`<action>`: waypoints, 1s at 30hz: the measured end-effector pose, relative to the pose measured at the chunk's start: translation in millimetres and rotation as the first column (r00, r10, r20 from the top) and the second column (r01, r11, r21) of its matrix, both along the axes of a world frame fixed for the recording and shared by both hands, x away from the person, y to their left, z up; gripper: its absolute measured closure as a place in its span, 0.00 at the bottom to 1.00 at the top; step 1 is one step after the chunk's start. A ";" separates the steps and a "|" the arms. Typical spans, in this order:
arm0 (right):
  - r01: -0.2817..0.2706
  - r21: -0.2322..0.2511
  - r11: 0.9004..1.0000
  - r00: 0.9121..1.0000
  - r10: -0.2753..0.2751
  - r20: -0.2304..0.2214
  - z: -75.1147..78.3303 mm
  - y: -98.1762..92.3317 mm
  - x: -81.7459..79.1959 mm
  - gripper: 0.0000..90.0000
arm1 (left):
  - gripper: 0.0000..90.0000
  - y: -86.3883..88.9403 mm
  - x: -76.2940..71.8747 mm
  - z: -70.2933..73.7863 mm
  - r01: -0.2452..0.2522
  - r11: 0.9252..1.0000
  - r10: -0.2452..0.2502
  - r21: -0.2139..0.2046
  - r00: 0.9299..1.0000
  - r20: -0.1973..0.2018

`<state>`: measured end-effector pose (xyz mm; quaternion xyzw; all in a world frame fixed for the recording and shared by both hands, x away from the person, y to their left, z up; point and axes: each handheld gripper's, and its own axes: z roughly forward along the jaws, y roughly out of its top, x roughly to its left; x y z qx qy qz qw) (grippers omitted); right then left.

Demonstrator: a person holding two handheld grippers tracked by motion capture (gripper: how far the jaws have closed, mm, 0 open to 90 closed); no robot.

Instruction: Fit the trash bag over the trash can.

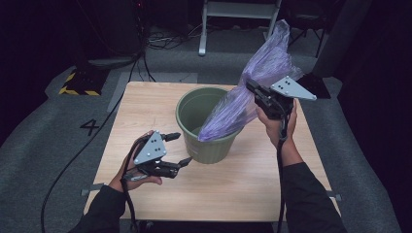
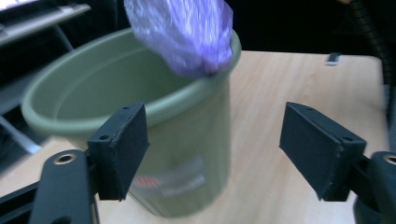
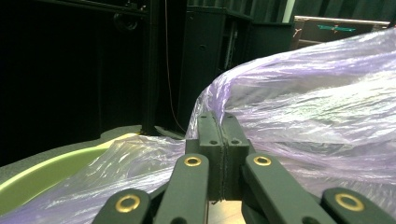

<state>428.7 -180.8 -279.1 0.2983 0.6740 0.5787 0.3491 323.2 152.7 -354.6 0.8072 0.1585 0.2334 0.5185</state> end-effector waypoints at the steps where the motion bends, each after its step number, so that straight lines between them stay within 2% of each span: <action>1: 0.000 0.004 1.000 1.000 0.000 -0.002 -0.7 0.6 -0.4 1.00 | 0.26 -2.5 0.9 -0.2 0.002 1.000 -0.002 0.003 1.000 0.007; 3: -0.001 0.002 1.000 1.000 0.001 -0.002 -2.7 0.8 -1.2 1.00 | 0.27 -7.7 4.8 -1.6 0.005 1.000 -0.005 0.003 1.000 -0.003; 6: -0.011 0.007 1.000 1.000 0.011 -0.012 -7.8 0.8 -1.9 1.00 | 0.27 -8.1 11.2 -2.4 -0.019 0.999 0.018 -0.031 1.000 -0.014; 8: -0.016 0.005 1.000 1.000 0.016 -0.018 -11.5 1.6 -2.4 1.00 | 0.27 -8.4 19.1 -0.1 -0.021 1.000 0.021 -0.013 0.999 -0.044; 11: -0.028 0.000 1.000 0.999 0.028 -0.022 -16.0 2.3 -3.8 1.00 | 0.27 -5.5 30.8 5.4 -0.037 0.999 0.036 -0.020 0.999 -0.039; 13: -0.038 0.007 0.999 0.999 0.038 -0.027 -18.4 2.1 -4.7 1.00 | 0.26 -5.2 41.2 10.2 -0.031 0.999 0.028 -0.035 0.997 -0.073; 14: -0.051 0.004 0.999 0.998 0.051 -0.030 -20.3 2.5 -4.7 1.00 | 0.26 -6.3 43.9 11.5 -0.028 0.999 0.026 -0.033 0.997 -0.073; 18: -0.073 -0.022 0.997 0.996 0.071 -0.049 -25.8 4.8 -2.3 1.00 | 0.23 -17.1 56.4 20.5 -0.038 0.999 0.040 0.033 0.998 -0.048; 20: -0.074 -0.052 0.996 0.996 0.072 -0.048 -28.8 7.5 -1.4 1.00 | 0.23 -19.7 61.3 26.1 -0.034 0.999 0.036 0.035 0.998 -0.051; 21: -0.075 -0.051 0.996 0.996 0.073 -0.049 -29.3 7.8 -1.3 1.00 | 0.23 -20.6 63.4 28.4 -0.030 0.999 0.031 0.029 0.998 -0.058; 25: -0.083 -0.049 0.995 0.995 0.080 -0.054 -32.0 8.9 -0.9 1.00 | 0.24 -27.2 72.8 36.1 -0.022 0.998 0.026 0.054 0.998 -0.061; 28: -0.094 -0.047 0.994 0.994 0.091 -0.063 -33.8 8.9 -1.3 1.00 | 0.37 -30.8 77.3 34.9 -0.027 0.995 0.031 0.093 0.999 -0.044; 30: -0.100 -0.049 0.994 0.993 0.097 -0.069 -35.3 8.3 -1.2 1.00 | 0.53 -29.7 81.5 32.7 -0.023 0.994 0.029 0.109 0.998 -0.050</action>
